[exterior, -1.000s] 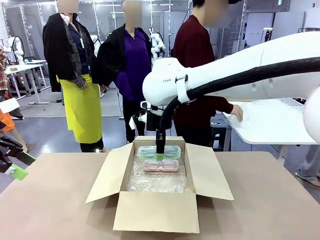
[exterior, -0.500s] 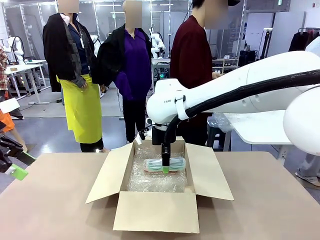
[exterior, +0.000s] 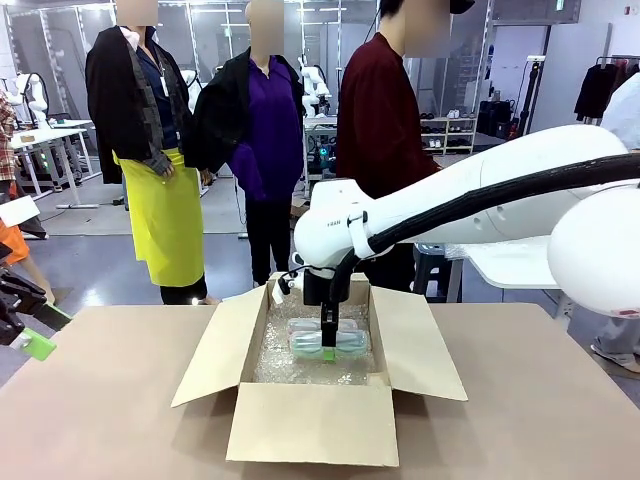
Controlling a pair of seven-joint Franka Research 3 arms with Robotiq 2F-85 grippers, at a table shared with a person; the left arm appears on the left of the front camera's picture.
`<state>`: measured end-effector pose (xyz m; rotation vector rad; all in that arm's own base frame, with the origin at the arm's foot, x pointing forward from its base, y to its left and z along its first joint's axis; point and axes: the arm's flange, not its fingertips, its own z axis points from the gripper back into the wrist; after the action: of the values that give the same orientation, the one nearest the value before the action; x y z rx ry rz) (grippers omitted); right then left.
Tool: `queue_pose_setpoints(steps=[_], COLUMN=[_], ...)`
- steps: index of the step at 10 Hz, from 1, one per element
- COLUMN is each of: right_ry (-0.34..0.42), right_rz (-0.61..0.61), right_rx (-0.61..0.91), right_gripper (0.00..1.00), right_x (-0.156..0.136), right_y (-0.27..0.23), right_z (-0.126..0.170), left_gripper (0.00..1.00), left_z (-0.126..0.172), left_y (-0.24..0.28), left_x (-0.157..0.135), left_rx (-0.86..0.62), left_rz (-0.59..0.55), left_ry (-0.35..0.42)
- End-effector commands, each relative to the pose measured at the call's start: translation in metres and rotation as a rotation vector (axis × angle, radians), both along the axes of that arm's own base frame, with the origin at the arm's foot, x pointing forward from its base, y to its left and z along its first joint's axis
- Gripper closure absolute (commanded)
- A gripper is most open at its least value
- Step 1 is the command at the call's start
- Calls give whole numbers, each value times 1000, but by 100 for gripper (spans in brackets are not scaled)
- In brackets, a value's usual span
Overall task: Pack the glasses set securely to prepare it for shipping.
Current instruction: Put the Glasses case from the right side of the table into the Package Box.
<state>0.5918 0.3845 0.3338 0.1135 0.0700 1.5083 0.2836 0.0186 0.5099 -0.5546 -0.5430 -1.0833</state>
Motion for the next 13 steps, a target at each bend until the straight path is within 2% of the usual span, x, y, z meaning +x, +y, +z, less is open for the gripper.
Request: queue_pose_setpoints(steps=[1,6,7,13], right_ry=[17,27,18,-25], right_rz=[-16,-6,-1,7], right_rx=[15,22,25,10], right_gripper=[54,54,2,0], right_x=[-6,-6,-8,-17], right_y=[9,11,11,13], right_z=[-9,-18,-12,12], left_gripper=[0,0,0,0], left_z=[4,4,4,4], left_y=[2,2,2,2], left_x=[0,0,0,0], left_rx=[-22,-22,-22,-22], left_rz=[-20,-20,-20,-20], left_ry=[-6,-6,-6,-6])
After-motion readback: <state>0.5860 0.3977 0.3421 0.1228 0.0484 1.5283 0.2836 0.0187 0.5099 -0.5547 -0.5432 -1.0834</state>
